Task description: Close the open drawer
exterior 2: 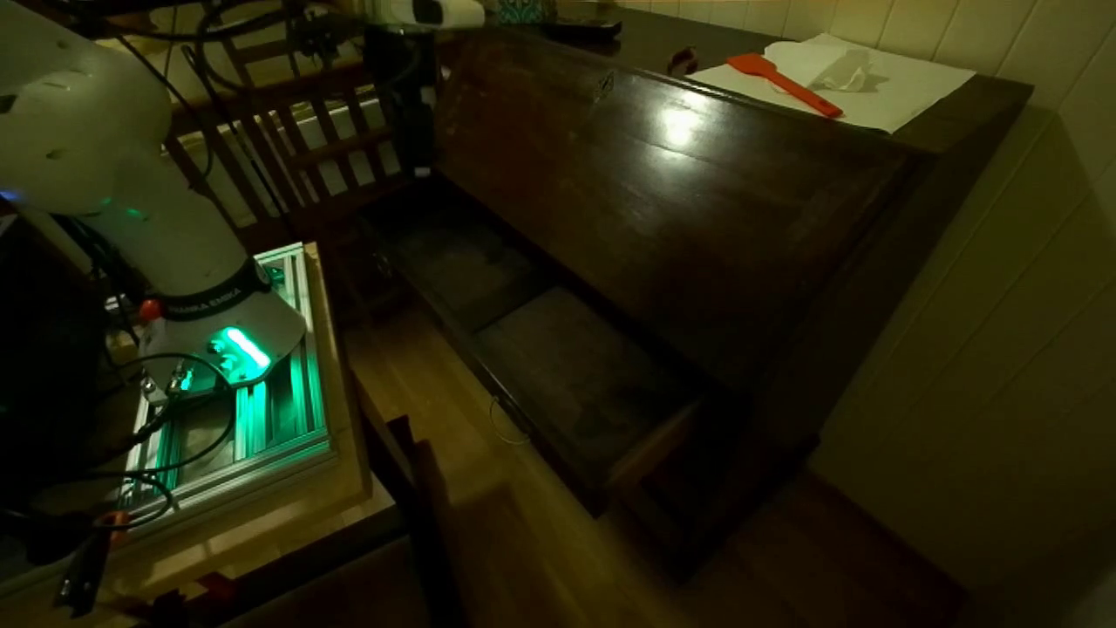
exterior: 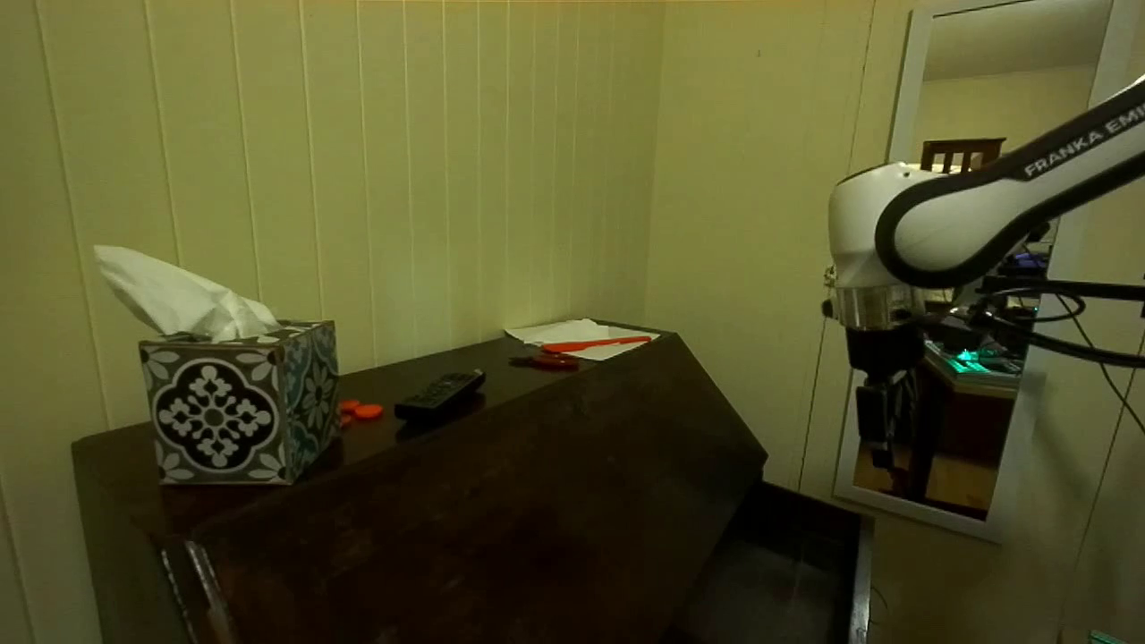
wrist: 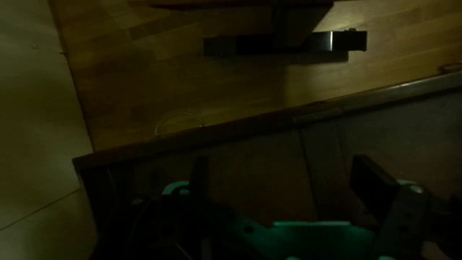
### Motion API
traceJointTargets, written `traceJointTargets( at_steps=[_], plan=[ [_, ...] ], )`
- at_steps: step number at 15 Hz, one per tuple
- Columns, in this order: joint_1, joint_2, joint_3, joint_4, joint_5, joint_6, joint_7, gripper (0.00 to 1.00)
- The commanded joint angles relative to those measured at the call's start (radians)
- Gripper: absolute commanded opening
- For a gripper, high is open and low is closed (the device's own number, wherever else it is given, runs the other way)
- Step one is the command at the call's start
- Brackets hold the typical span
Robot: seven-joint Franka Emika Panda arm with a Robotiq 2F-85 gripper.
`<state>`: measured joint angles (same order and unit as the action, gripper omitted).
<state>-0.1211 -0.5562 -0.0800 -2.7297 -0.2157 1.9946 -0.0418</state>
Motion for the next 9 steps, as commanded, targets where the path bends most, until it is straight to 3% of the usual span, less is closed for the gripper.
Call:
traceJointTargets(
  at_steps=[1, 7, 8, 9],
  plan=[
    [-0.08, 0.149, -0.084, -0.016, -0.128, 0.129, -0.096, 1.0],
    [-0.15, 0.419, -0.176, -0.026, -0.191, 0.296, -0.143, 1.0],
    [-0.14, 0.327, -0.161, -0.027, -0.167, 0.243, -0.141, 1.0],
    [-0.143, 0.371, -0.168, -0.026, -0.167, 0.262, -0.14, 1.0]
  ],
)
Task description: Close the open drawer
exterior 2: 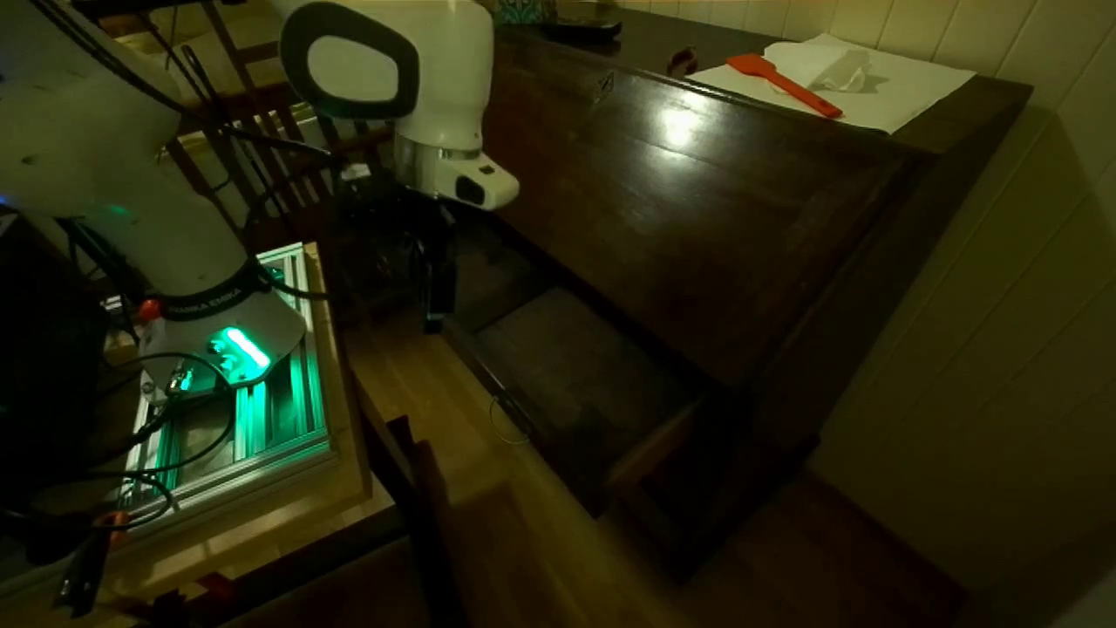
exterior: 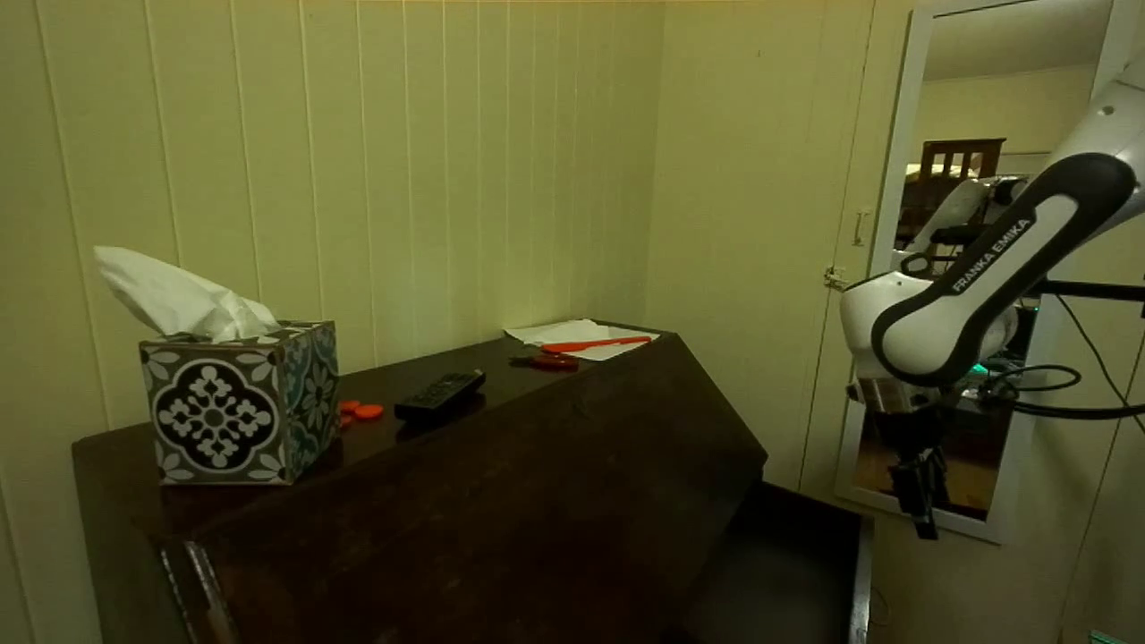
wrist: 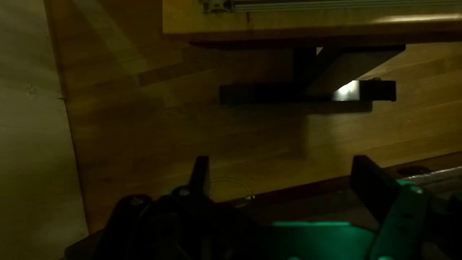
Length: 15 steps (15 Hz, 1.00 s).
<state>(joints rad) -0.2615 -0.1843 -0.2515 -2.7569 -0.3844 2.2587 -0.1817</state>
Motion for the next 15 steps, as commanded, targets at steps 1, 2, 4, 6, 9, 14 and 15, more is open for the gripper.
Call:
traceJointTargets(
  at_steps=[1, 2, 4, 6, 9, 14, 15],
  plan=[
    [-0.004, 0.03, 0.001, 0.002, 0.001, 0.012, 0.0, 1.0],
    [-0.003, 0.05, 0.001, 0.004, 0.001, 0.019, 0.0, 1.0],
    [-0.003, 0.059, 0.0, 0.006, 0.001, 0.021, 0.0, 1.0],
    [-0.019, 0.142, 0.002, 0.006, -0.12, 0.168, 0.07, 1.0],
    [-0.035, 0.233, -0.011, 0.006, -0.288, 0.36, 0.161, 1.0],
    [-0.023, 0.391, -0.059, 0.005, -0.352, 0.471, 0.198, 0.69],
    [-0.022, 0.415, -0.059, 0.005, -0.322, 0.469, 0.176, 0.61]
  ],
)
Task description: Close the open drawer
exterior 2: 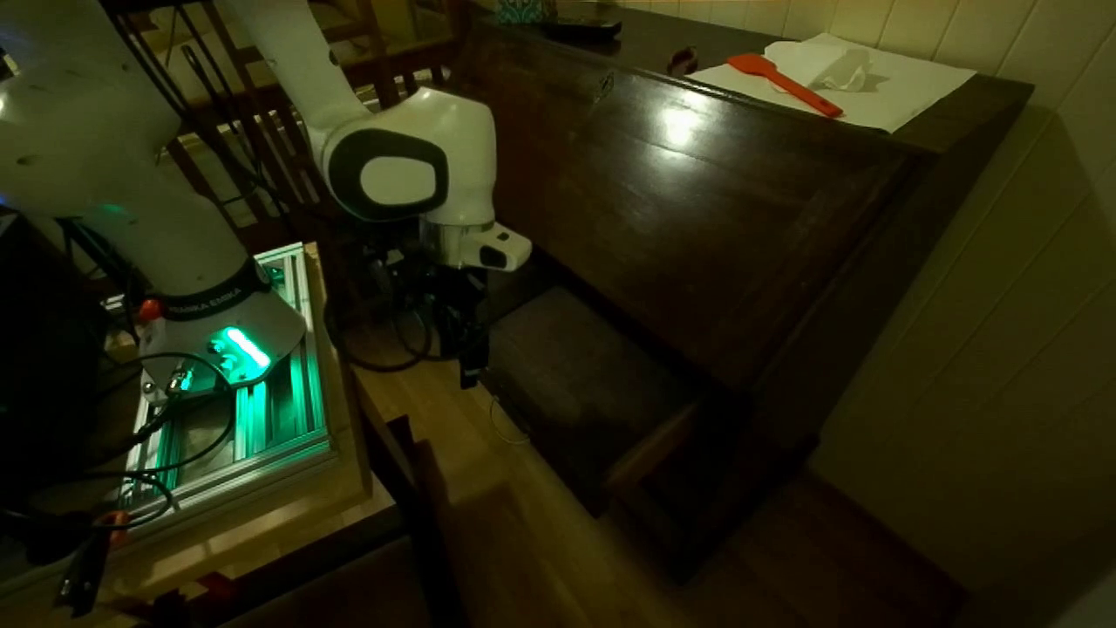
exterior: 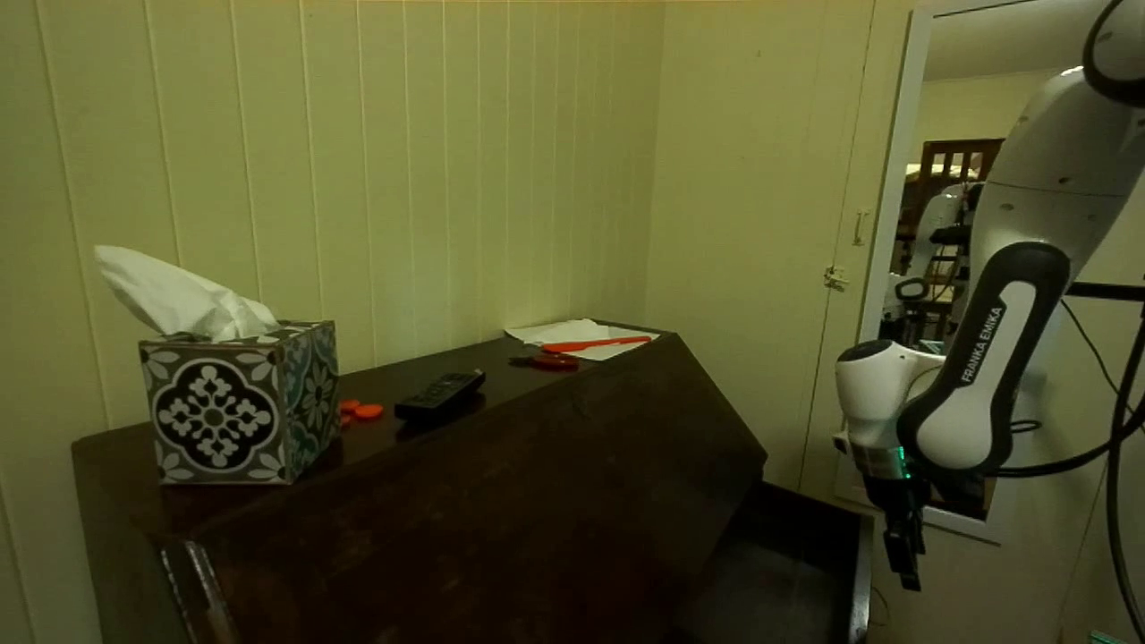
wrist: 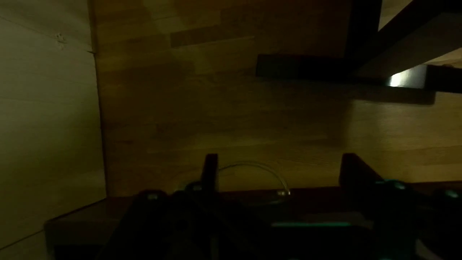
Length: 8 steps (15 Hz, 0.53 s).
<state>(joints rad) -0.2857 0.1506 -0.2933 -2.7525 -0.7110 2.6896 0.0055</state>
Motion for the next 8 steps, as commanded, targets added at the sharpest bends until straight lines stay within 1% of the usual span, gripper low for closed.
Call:
traceJointTargets(
  at_steps=[1, 3, 6, 7, 8],
  plan=[
    [0.002, 0.102, -0.017, 0.0, 0.024, 0.04, -0.026, 0.54],
    [0.0, 0.139, -0.017, 0.0, 0.041, 0.068, -0.045, 0.39],
    [0.006, 0.219, -0.024, 0.0, 0.021, 0.191, -0.065, 0.19],
    [-0.027, 0.245, 0.001, 0.0, -0.021, 0.237, -0.048, 0.13],
    [-0.039, 0.274, 0.008, 0.0, -0.031, 0.299, -0.058, 0.05]
  ],
)
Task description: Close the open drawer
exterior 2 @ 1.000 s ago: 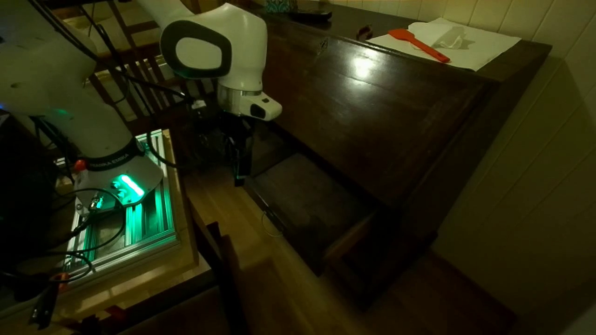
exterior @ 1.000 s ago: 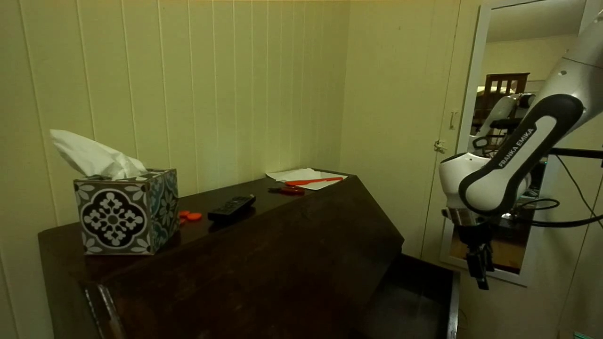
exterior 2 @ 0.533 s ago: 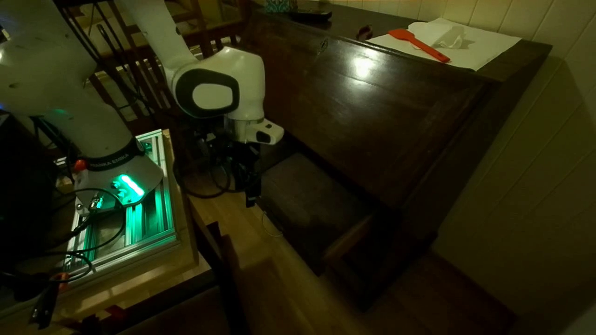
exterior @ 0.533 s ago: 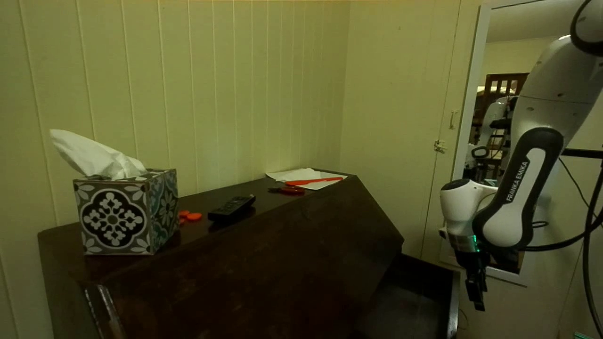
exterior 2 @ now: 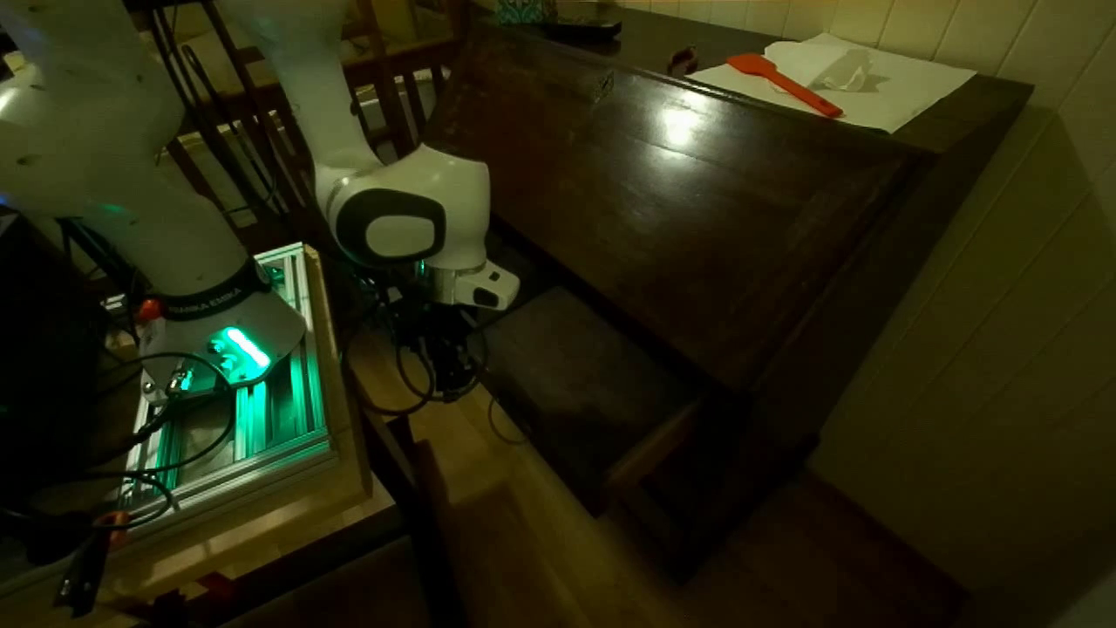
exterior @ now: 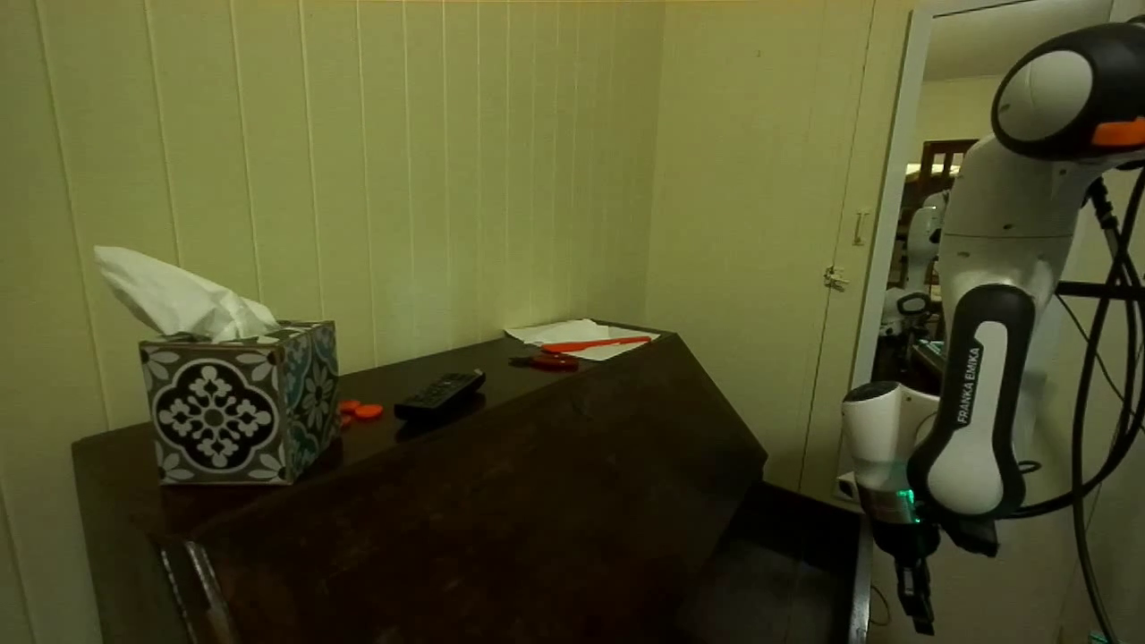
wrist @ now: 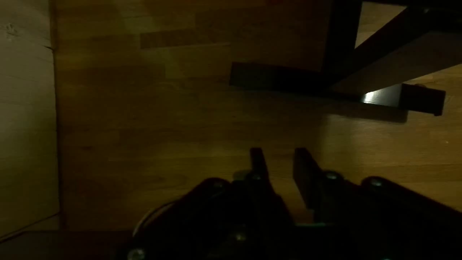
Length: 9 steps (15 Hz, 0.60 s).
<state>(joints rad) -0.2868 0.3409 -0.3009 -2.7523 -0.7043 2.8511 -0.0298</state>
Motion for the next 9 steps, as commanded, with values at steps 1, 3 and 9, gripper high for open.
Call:
traceJointTargets(
  at_steps=[1, 3, 9],
  plan=[
    [-0.049, 0.11, 0.025, 0.0, -0.039, 0.182, -0.031, 0.02],
    [-0.053, 0.16, 0.023, -0.001, -0.059, 0.279, -0.028, 0.0],
    [-0.001, 0.245, -0.056, 0.0, -0.147, 0.523, -0.021, 0.0]
  ],
)
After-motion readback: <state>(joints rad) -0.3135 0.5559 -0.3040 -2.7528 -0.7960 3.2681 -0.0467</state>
